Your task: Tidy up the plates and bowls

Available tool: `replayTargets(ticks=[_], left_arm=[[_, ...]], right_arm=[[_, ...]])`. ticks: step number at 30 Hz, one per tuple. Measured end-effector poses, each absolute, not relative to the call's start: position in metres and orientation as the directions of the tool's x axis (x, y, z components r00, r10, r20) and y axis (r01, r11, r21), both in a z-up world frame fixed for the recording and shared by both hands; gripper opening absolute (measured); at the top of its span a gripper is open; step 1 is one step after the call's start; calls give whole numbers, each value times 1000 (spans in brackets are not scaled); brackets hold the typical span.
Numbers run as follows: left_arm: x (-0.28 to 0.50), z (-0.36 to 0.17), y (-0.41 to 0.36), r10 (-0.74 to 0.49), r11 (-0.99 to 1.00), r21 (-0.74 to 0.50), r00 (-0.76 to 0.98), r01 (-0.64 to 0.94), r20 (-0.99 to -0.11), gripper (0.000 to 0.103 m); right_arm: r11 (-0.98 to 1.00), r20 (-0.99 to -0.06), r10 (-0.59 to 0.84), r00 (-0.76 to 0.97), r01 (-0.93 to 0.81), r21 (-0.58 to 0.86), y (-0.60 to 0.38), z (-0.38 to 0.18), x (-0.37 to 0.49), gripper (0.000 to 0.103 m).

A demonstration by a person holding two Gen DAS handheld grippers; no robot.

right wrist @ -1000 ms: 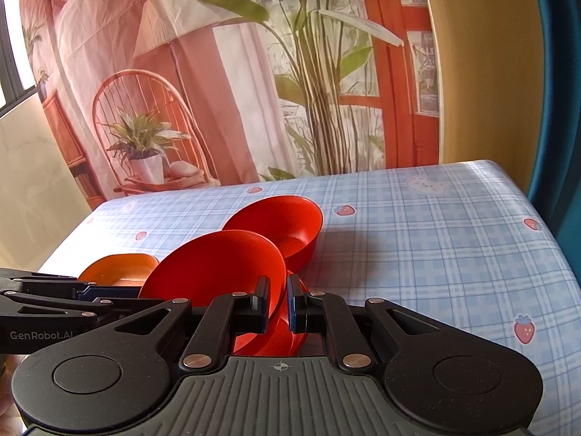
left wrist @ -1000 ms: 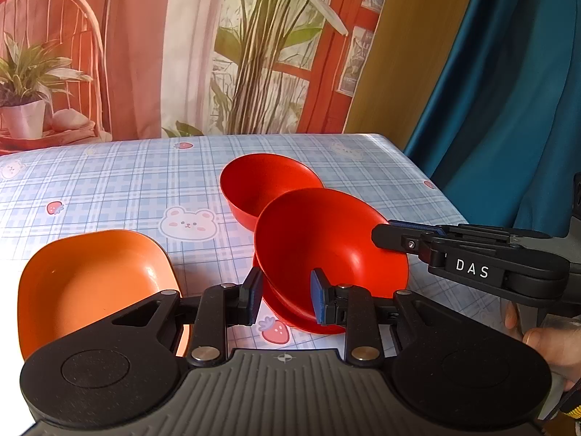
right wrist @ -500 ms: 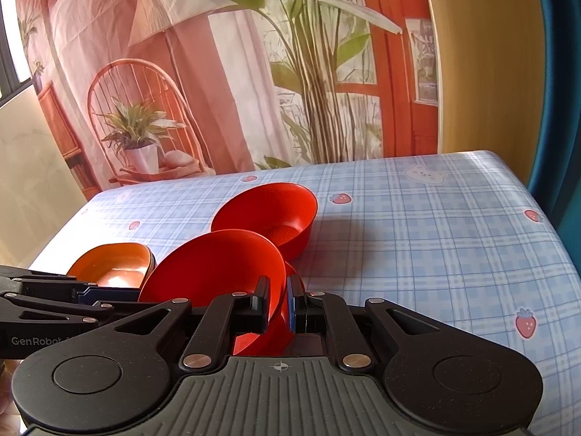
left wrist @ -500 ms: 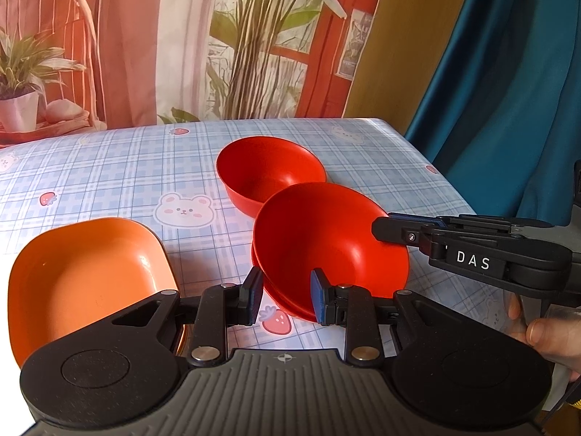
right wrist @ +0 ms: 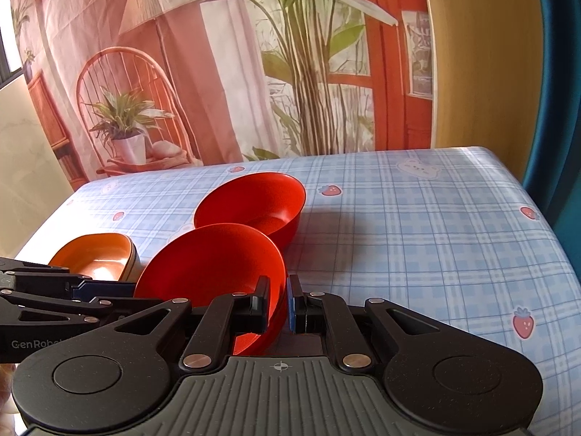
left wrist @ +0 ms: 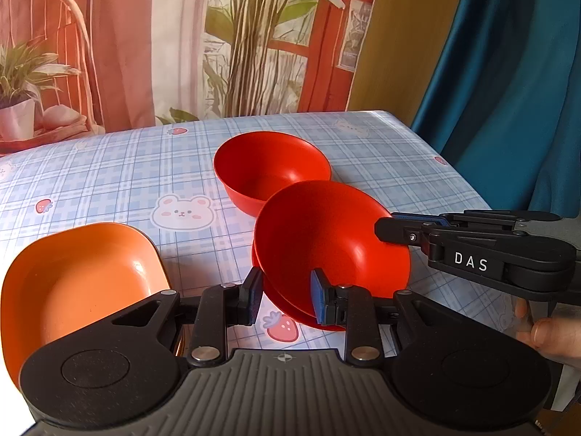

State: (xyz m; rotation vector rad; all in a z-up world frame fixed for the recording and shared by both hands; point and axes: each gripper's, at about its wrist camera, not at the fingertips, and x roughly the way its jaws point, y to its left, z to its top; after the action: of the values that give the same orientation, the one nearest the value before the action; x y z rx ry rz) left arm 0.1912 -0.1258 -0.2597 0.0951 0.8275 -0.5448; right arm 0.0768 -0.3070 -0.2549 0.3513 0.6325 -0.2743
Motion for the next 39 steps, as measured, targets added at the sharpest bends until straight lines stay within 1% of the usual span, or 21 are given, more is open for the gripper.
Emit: replayTargets(ticks=[12,19,21,23,26,31,39], left_arm=[[192,-256,-124,-398,868,-92,574,487,-716,31],[197,-242,-121,-405,869,-88,598,487,-691,32],[200,-237,-120,-406,870,-87,607,485,-683,32],[205,-232,-120,-404,875,-89,617,475,-675,32],[214,-225,-118,-408,880,-104,626,463,-665,32],[232,-216,-119,-392,892,-95,653,442,-648,32],[265,-223,-119,-365,912,-115,652,394,-664,31]], right_arm=[[912,-619,-159,769,355,206,-309,-256,75,11],[922,-626,-172,761,349,171,-315,-250,77,12],[926,-629,-170,759,341,161,-318,-248,78,14],[930,-628,-167,760,334,156,-321,-245,81,17],[935,-615,-152,774,315,165,-328,-238,84,18],[939,-598,-137,790,295,174,-341,-231,95,19],[933,-603,-132,787,304,193,-360,-237,122,20]])
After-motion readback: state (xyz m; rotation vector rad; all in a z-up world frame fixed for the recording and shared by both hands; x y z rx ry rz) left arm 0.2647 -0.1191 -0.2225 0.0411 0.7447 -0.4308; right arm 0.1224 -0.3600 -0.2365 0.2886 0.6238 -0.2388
